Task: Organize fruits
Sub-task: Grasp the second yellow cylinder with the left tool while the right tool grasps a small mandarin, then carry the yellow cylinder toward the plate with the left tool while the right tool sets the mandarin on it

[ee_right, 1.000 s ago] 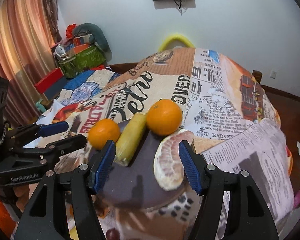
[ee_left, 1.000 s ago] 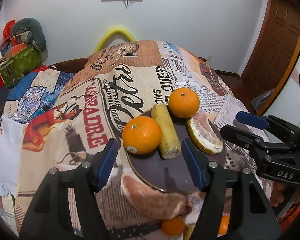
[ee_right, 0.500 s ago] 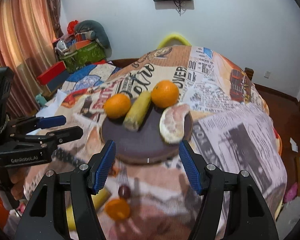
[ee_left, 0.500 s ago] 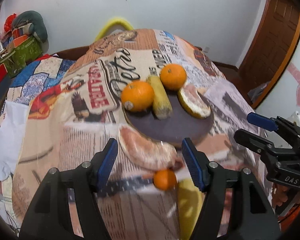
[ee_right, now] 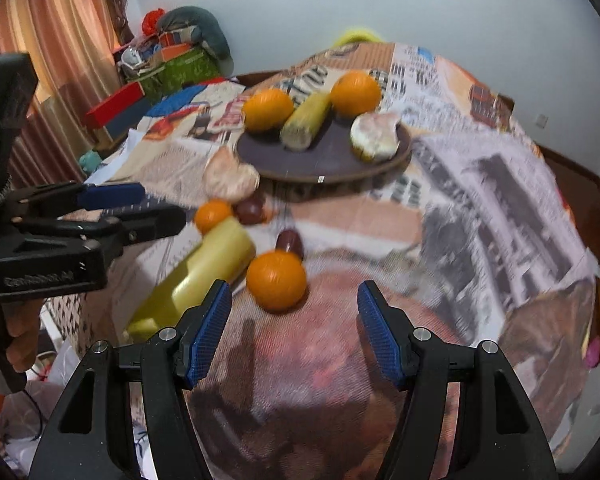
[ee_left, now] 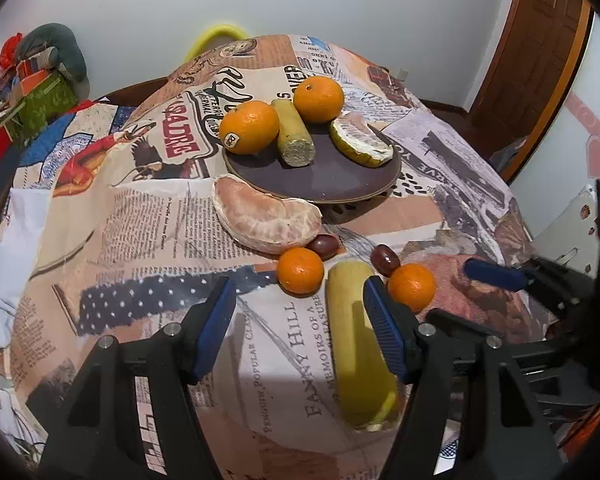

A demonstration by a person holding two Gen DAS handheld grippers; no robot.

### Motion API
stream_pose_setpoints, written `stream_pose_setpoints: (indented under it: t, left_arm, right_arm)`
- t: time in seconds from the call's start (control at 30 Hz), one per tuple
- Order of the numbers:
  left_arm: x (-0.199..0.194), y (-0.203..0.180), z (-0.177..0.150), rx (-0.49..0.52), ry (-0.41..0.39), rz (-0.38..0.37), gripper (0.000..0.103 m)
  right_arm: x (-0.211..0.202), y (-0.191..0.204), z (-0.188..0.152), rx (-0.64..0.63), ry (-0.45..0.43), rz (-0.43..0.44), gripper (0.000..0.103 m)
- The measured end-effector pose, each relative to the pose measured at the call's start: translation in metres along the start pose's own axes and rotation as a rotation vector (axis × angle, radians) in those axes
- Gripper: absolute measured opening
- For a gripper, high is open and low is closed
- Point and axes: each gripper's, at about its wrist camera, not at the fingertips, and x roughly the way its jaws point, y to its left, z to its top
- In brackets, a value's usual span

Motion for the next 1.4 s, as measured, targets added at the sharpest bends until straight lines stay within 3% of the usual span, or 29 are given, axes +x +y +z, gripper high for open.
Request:
stream_pose_setpoints:
  t: [0.27,0.37,0.57,0.73,0.9,1.07,1.4]
  left_arm:
    - [-0.004,-0.003,-0.006,0.015,-0.018,-0.009,0.06]
    - [-0.002,-0.006,-0.007,0.02,-0.005,-0.018,0.054]
    - [0.008,-0.017,-0.011,0.025,0.033,-0.061,0.049]
    - [0.02,-0.03,-0.016,0.045,0.077,-0.072,0.036]
    - [0.029,-0.034,-0.014,0.034,0.081,-0.05,0.036]
    - [0.046,-0.033,-0.011,0.023,0.137,-0.054,0.037]
    - [0.035,-0.031,-0.011,0.007,0.11,-0.06,0.037]
  right_arm:
    - [0.016,0.008,0.004,-0.007,0.014,0.02,0.039]
    - [0.018,0.008,0.002,0.008,0.013,0.043,0.036]
    - [0.005,0.004,-0.004,0.022,-0.006,0.038,0.035]
    - [-0.014,-0.01,-0.01,0.048,-0.036,0.012,0.035]
    - [-0.025,-0.019,-0.011,0.079,-0.062,0.002,0.035]
    - [-0.029,-0.021,-0.009,0.091,-0.075,0.003,0.035]
    - [-0.037,-0.021,-0.005,0.085,-0.094,-0.004,0.035]
